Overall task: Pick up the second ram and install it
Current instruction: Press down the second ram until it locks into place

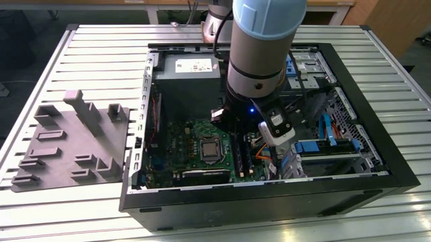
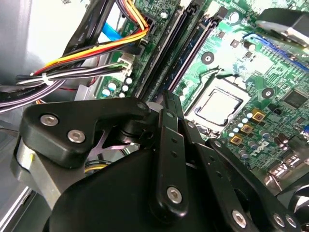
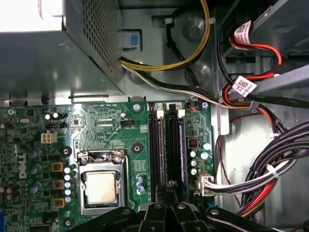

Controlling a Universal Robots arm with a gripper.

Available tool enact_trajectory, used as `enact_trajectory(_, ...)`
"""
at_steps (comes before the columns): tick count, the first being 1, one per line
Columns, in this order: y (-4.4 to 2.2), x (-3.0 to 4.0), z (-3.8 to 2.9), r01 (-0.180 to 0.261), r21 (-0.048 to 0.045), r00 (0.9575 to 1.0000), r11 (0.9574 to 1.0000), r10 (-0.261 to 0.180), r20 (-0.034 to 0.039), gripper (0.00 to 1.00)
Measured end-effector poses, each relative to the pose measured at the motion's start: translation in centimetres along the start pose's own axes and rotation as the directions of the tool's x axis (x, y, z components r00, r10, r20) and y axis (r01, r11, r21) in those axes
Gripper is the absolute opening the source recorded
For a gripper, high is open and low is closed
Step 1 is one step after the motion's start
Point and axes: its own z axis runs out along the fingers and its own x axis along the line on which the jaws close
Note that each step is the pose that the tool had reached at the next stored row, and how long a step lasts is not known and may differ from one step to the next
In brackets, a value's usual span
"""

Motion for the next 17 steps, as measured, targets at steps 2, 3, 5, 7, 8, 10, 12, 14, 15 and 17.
enact_trajectory(2, -0.14, -0.01, -0.01, 0.0, 0.0001, 1.0, 1.0, 0.0, 0.0, 0.11)
enact_trajectory(3, -0.21, -0.02, -0.01, 0.0, 0.0001, 1.0, 1.0, 0.0, -0.0001, 0.11)
enact_trajectory(5, -0.35, -0.03, -0.01, 0.0, 0.0, 1.0, 1.0, 0.0, 0.0, 0.11)
enact_trajectory(7, -0.51, -0.04, -0.02, 0.0, 0.0001, 1.0, 1.0, 0.0, -0.0001, 0.11)
enact_trajectory(8, -0.58, -0.04, -0.02, 0.0, 0.0, 1.0, 1.0, 0.0, -0.0001, 0.11)
enact_trajectory(10, -0.76, -0.05, -0.03, 0.0, 0.0001, 1.0, 1.0, 0.0, -0.0001, 0.11)
enact_trajectory(12, -0.92, -0.07, -0.03, 0.0, -0.0001, 1.0, 1.0, 0.0, 0.0, 0.11)
enact_trajectory(14, -1.09, -0.08, -0.05, 0.0, 0.0, 1.0, 1.0, 0.0, 0.0, 0.11)
enact_trajectory(15, -1.18, -0.08, -0.05, 0.0, 0.0, 1.0, 1.0, 0.0, -0.0001, 0.11)
enact_trajectory(17, -1.33, -0.09, -0.06, 0.0, 0.0001, 1.0, 1.0, 0.0, -0.0001, 0.11)
